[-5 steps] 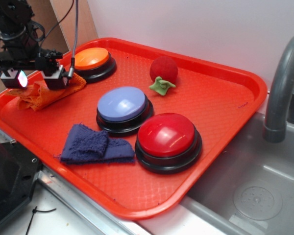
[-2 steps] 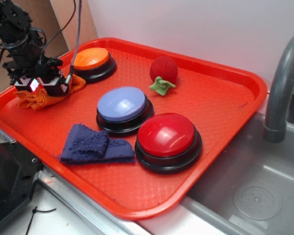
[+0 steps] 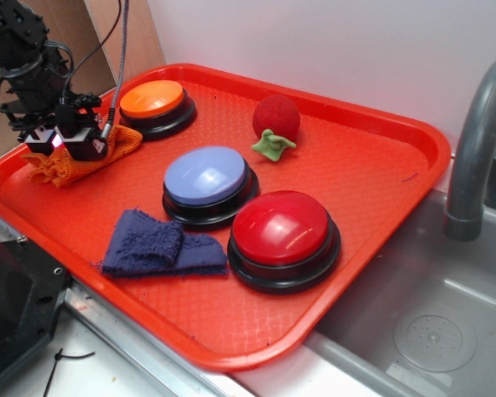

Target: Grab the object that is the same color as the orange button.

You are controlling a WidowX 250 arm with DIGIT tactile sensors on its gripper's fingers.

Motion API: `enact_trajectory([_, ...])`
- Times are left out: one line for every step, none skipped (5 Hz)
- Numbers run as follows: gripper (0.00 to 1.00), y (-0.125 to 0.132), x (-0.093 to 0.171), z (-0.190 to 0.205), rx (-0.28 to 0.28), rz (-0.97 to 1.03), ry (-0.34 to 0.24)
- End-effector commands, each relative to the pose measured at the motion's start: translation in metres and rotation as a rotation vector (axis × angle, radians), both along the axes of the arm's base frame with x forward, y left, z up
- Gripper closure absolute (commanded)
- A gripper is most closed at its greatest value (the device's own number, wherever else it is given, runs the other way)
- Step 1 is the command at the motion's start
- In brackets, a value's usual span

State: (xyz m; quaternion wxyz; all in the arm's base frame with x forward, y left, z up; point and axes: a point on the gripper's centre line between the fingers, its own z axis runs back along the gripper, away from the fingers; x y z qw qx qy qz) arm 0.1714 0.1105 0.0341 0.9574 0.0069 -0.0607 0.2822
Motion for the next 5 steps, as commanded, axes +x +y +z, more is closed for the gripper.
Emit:
enact_trajectory([1.0,-0.014,0.002,0.075,0.041,-0.038,-0.011])
enact_trajectory([1.0,-0.033,-0.002,0.113,-0.056,-0.144,-0.02])
enact_trajectory([1.0,-0.058,-0.011,0.141,-0.085,-0.222,-0.069])
enact_trajectory([1.0,-0.084,-0.023,0.164,-0.077,-0.282,-0.131])
enact_trajectory([1.0,-0.084,-0.011,0.152,-0.069,-0.376,-0.038])
